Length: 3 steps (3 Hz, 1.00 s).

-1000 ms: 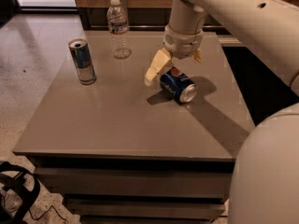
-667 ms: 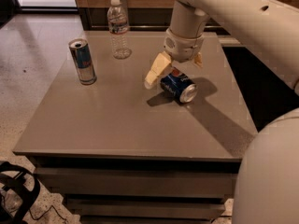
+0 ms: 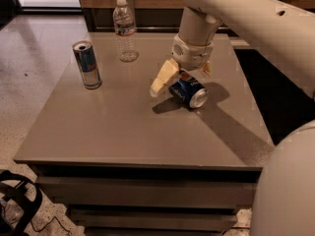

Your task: Pick pepsi can

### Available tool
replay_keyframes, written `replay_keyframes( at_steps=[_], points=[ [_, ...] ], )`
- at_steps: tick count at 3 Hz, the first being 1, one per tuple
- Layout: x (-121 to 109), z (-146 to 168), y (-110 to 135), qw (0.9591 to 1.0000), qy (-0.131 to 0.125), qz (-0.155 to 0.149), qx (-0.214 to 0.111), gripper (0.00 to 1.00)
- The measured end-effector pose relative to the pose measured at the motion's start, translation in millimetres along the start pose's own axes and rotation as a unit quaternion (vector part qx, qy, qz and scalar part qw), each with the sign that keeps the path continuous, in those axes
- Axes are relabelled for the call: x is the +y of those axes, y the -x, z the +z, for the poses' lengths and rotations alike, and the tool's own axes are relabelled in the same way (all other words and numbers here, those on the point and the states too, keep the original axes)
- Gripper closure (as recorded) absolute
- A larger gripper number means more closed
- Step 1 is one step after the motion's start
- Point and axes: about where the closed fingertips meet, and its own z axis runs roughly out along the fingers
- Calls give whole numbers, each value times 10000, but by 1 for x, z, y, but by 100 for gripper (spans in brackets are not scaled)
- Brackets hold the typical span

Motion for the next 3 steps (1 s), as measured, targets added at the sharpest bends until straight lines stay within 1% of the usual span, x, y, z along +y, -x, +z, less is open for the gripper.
replay_keyframes(
  at_steps=[1, 3],
  points=[
    [5, 6, 3, 9999, 88, -4, -56, 16],
    [5, 10, 7, 9999, 91, -14, -91, 64]
  ],
)
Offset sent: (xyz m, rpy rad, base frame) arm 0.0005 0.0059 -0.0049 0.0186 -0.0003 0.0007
